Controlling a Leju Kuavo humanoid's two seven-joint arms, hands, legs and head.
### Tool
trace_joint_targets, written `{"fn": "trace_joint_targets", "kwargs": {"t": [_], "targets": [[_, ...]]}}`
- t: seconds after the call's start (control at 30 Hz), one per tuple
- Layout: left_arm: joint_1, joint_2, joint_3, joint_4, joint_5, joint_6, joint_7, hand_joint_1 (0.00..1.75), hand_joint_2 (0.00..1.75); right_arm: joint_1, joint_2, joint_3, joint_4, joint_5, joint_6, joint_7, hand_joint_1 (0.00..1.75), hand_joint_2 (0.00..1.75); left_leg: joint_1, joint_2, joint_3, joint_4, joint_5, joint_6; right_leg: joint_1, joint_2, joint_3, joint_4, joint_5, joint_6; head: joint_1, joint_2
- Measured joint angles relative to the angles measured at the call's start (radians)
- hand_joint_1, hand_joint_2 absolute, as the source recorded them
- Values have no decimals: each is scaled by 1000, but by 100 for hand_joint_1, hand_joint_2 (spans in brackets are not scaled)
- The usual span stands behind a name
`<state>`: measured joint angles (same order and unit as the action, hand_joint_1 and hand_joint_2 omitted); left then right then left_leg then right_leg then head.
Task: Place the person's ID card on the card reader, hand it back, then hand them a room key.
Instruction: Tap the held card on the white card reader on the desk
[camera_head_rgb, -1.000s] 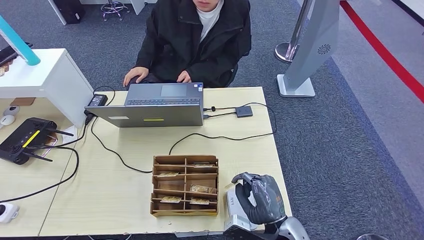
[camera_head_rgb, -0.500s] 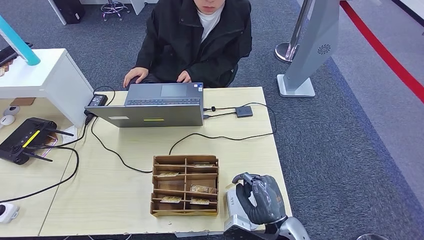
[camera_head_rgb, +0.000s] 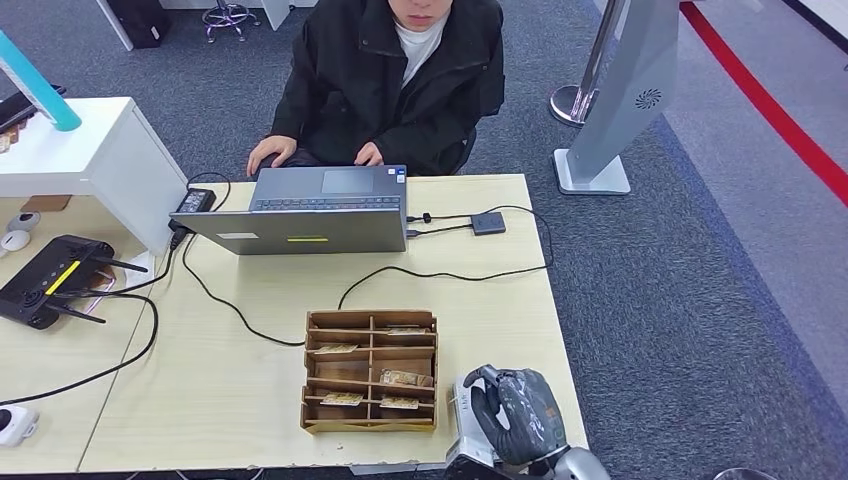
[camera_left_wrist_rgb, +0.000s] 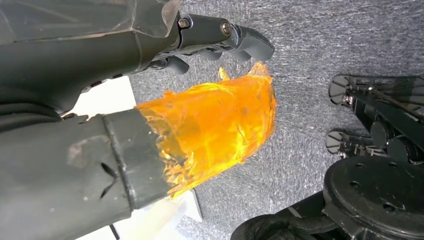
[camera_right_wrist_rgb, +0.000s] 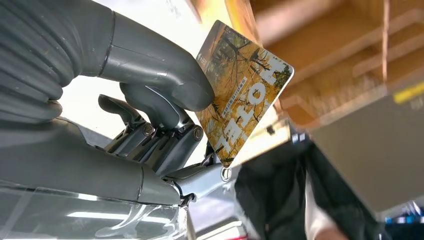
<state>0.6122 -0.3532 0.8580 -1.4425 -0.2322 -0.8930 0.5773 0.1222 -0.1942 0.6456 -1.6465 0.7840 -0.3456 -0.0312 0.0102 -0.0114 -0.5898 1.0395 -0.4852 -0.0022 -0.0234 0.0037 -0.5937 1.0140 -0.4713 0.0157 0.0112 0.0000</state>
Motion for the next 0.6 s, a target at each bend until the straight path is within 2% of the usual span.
{"fn": "trace_joint_targets", "kwargs": {"t": [0.23,0.6], "targets": [[9,-2,-14,-5,14,7,10,0,0,-2,-17,49,59,-19,-1,4,175,175,0,0,0,0,0,0,0,0,0,0,0,0,0,0],[13,-3,-22,-10,15,7,11,0,0,-7,-25,70,87,-20,-1,7,175,175,0,0,0,0,0,0,0,0,0,0,-1,1,0,0]]}}
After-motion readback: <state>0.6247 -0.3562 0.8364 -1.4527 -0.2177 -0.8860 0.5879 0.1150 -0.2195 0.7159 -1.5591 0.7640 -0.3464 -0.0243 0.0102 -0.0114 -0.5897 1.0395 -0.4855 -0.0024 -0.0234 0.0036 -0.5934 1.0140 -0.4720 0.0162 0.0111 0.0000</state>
